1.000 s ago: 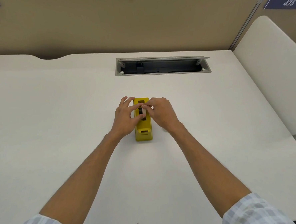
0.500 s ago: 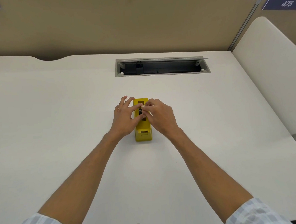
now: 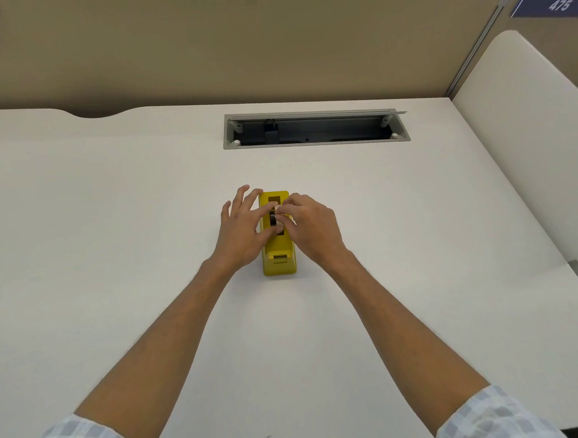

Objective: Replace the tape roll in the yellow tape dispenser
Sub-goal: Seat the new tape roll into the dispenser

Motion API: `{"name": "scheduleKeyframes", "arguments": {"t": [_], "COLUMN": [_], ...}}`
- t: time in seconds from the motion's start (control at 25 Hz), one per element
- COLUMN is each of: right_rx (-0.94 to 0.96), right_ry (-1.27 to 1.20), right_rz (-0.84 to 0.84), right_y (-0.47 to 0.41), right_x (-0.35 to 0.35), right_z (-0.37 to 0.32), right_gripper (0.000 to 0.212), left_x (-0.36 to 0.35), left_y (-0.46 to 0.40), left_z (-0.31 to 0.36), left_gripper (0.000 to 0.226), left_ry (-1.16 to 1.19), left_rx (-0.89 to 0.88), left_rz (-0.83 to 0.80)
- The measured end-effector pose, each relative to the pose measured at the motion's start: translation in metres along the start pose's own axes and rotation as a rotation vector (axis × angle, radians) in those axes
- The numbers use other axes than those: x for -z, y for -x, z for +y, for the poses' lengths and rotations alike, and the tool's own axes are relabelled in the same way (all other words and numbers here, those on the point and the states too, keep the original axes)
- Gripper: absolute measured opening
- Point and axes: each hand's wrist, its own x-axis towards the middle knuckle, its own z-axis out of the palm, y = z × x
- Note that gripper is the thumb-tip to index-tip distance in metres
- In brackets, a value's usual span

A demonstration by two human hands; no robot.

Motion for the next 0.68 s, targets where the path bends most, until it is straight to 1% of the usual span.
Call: {"name": "scheduleKeyframes", "arguments": {"t": [0.16, 0.32, 0.56, 0.68], "right_rx": [0.005, 0.015, -0.073, -0.082], "right_ry": [0.000, 0.011, -0.046, -0.003], "right_rz": [0.017, -0.005, -0.029, -0.061], "right_y": [0.0000, 0.0022, 0.0021, -0.0019], "right_x": [-0.0002, -0.0010, 0.0031, 0.0056], "right_z": [0.0001, -0.0003, -0.0022, -0.0037], "right_gripper": [0.010, 0.011, 0.021, 0.021], "left_x": [-0.0005, -0.0003, 0.0020, 0.0012], "left_y": [0.0002, 0.0013, -0.0001, 0.0002], "left_z": [-0.0015, -0.0005, 0.0006, 0.0007], "left_gripper": [0.046, 0.048, 0.047, 0.047], "left_ry": [-0.034, -0.045, -0.042, -0.039], "left_rx": [-0.016, -0.001, -0.002, -0.002], "left_rz": [0.000, -0.007, -0.015, -0.013]}}
